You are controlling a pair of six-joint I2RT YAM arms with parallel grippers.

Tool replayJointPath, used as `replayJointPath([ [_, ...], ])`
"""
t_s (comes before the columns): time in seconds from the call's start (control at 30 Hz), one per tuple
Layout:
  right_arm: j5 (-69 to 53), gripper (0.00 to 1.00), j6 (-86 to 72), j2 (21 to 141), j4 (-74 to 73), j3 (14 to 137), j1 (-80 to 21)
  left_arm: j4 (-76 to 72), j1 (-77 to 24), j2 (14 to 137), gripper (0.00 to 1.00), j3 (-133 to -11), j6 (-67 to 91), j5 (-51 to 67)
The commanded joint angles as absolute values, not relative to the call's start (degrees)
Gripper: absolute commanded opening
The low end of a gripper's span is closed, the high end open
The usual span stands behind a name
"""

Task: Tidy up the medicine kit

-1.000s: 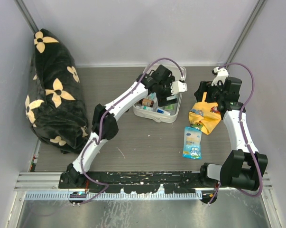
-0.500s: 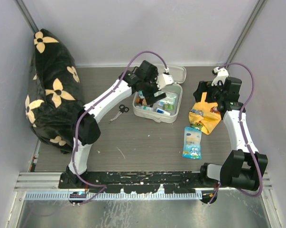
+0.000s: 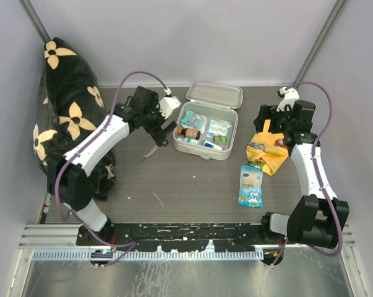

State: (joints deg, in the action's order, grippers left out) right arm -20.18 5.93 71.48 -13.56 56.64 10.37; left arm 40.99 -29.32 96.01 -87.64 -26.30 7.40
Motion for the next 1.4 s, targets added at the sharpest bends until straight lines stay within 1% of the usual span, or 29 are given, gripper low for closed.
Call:
replayJointPath([
  [0.0,-21.1,1.00,6.7,69.5,-10.4,57.1,10.7,36.2,-26.3,90.3,0.98,-82.4,-23.4,10.2],
  [0.33,-24.6,1.00,8.1,69.3,-11.8,57.6,10.6,32.4,-20.0,87.5,0.98,-70.8,-21.5,14.4],
  [0.67,-27.5,1.00,8.0,69.6,-12.8,57.9,10.6,25.8,-18.9,86.9,0.98,-63.4,-20.2,14.9],
  [1.0,-28.2,1.00,7.8,68.3,-12.5,57.3,10.7,23.7,-17.1,88.7,0.98,-61.0,-18.0,15.4],
  [1.27,-28.8,1.00,7.3,68.0,-12.3,57.2,10.7,27.5,-15.4,91.7,0.98,-63.9,-17.6,18.5],
  [1.37,-28.4,1.00,7.5,67.7,-12.3,57.2,10.6,28.1,-15.3,92.2,0.98,-64.5,-17.7,18.0],
])
